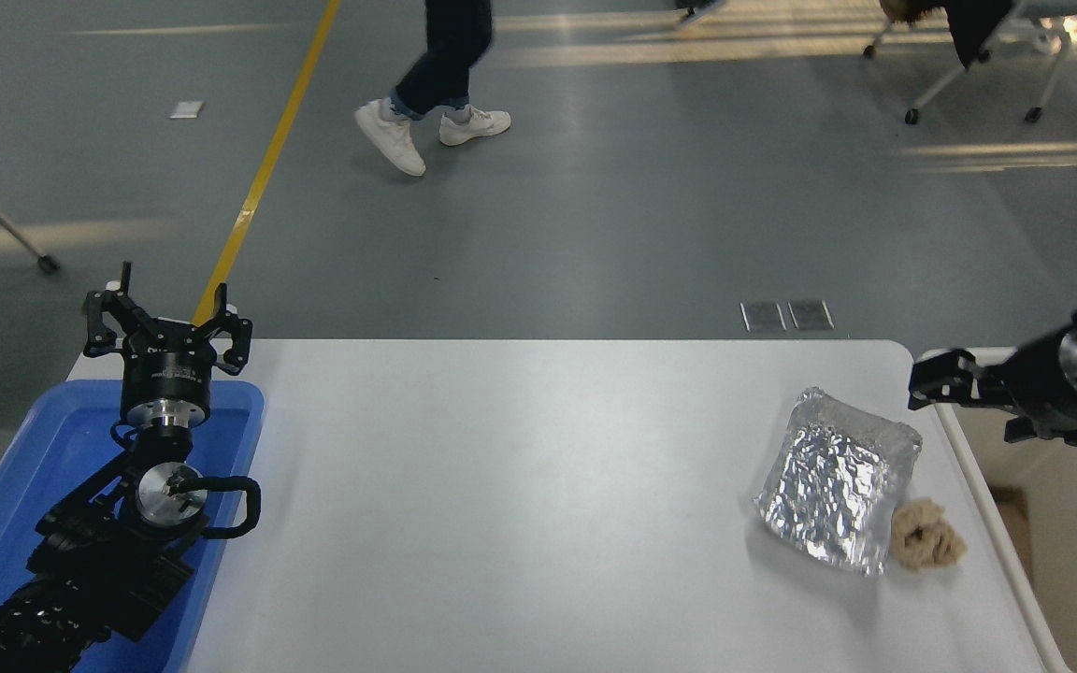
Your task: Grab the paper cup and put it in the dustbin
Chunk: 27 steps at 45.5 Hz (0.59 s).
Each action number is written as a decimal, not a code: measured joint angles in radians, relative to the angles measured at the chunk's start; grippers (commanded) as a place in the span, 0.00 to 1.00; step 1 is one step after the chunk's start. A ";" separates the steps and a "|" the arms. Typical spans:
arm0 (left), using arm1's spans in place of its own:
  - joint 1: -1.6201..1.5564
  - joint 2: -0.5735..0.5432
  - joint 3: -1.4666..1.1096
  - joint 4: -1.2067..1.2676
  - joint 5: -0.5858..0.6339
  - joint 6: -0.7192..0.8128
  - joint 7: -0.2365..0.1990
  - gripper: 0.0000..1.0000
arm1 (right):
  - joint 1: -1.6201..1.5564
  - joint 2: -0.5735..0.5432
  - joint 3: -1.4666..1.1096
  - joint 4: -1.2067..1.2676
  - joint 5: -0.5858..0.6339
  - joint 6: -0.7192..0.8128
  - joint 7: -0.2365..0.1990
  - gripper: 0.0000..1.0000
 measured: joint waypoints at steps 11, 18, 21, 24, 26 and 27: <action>0.000 0.000 0.000 0.000 -0.002 0.000 -0.002 0.99 | 0.187 0.099 -0.032 0.124 0.086 0.085 0.001 1.00; 0.000 -0.001 0.000 0.000 -0.002 0.000 -0.002 0.99 | 0.289 0.170 -0.035 0.177 0.152 0.135 0.002 1.00; 0.000 -0.001 0.000 0.000 -0.002 0.000 -0.002 0.99 | 0.317 0.195 -0.035 0.190 0.179 0.154 0.003 1.00; 0.000 -0.001 0.000 0.000 -0.002 0.001 -0.002 0.99 | 0.342 0.218 -0.034 0.200 0.204 0.170 0.004 1.00; 0.000 -0.001 0.000 0.000 -0.002 0.001 -0.002 0.99 | 0.357 0.232 -0.033 0.206 0.218 0.179 0.004 1.00; 0.000 -0.001 0.000 0.000 -0.002 0.001 -0.002 0.99 | 0.363 0.237 -0.032 0.208 0.222 0.182 0.005 1.00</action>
